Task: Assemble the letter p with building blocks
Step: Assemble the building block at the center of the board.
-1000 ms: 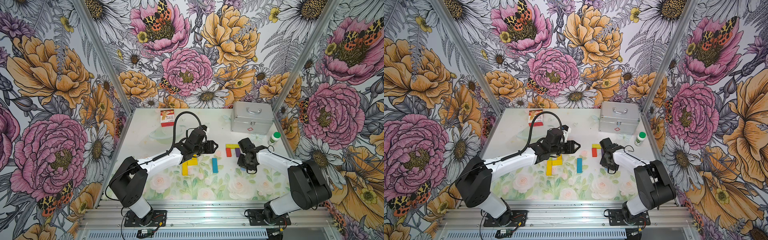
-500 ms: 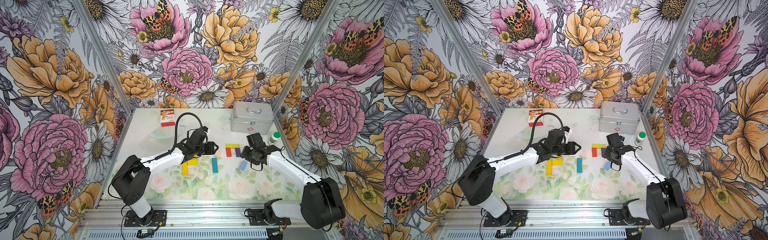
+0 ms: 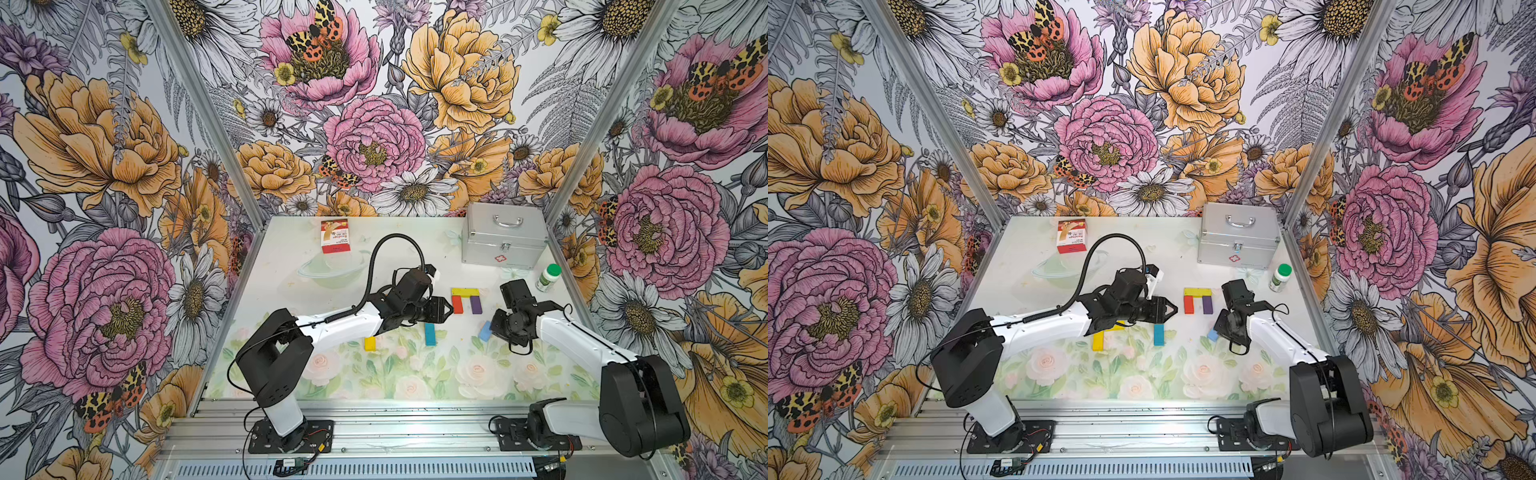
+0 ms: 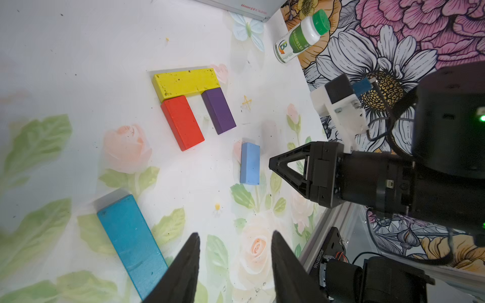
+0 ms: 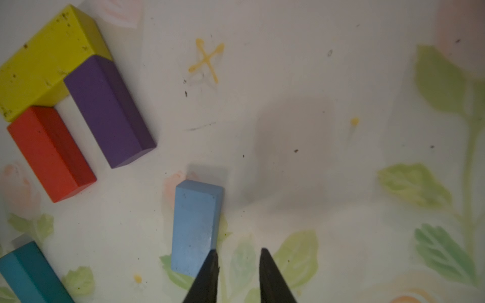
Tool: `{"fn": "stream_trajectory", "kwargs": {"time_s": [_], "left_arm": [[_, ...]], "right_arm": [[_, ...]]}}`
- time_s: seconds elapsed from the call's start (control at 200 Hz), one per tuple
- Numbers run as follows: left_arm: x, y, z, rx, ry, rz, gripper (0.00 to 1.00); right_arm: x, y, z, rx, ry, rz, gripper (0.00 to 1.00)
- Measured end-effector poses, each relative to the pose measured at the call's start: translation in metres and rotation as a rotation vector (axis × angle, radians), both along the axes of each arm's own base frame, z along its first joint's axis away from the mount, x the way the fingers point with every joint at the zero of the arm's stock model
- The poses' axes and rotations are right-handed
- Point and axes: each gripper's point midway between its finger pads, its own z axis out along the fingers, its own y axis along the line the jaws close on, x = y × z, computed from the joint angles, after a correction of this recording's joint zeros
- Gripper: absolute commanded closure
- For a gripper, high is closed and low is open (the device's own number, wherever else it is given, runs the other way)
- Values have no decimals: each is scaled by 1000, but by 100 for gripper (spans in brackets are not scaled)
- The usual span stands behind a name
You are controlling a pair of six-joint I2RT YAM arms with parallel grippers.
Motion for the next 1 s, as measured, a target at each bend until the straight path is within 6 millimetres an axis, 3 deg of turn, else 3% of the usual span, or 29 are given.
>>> {"fn": "stream_trajectory", "kwargs": {"time_s": [0.325, 0.69, 1.001], "left_arm": [[0, -4, 1, -2, -2, -4, 55], [15, 6, 1, -2, -3, 32, 55], [16, 7, 1, -2, -5, 32, 55]], "right_arm": [[-7, 1, -16, 2, 41, 6, 81], [6, 13, -24, 62, 25, 18, 85], [15, 24, -24, 87, 20, 41, 85]]}}
